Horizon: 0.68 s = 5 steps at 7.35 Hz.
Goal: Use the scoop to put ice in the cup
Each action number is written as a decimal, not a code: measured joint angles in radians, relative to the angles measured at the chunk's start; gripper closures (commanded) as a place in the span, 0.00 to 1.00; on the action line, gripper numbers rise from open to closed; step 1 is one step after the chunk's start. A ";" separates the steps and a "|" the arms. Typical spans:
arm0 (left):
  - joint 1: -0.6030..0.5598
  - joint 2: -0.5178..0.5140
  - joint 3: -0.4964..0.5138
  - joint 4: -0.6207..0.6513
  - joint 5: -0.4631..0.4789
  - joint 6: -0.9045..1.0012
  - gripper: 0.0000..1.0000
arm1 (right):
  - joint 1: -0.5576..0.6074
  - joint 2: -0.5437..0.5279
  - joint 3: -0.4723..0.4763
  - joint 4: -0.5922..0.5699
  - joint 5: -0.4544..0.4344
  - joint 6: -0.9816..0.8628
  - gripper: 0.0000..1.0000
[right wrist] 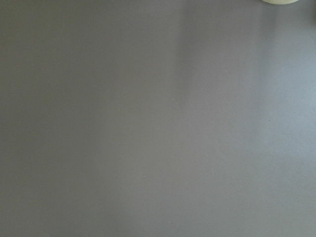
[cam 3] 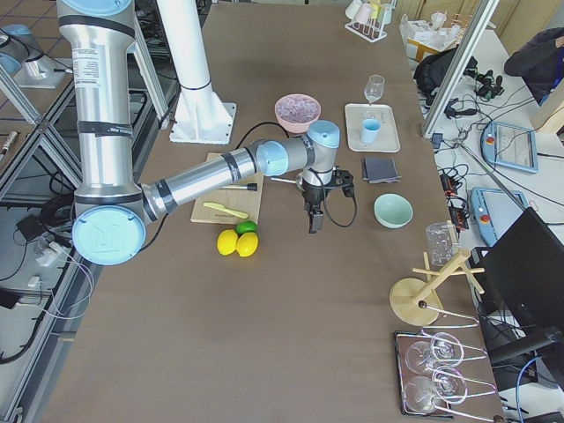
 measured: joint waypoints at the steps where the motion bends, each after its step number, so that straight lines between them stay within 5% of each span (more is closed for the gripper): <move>1: 0.000 0.000 -0.001 0.000 0.000 0.000 0.02 | 0.093 -0.022 -0.019 0.000 0.044 -0.104 0.00; 5: -0.002 0.000 -0.002 0.000 -0.002 -0.001 0.02 | 0.395 -0.073 -0.162 0.006 0.127 -0.477 0.00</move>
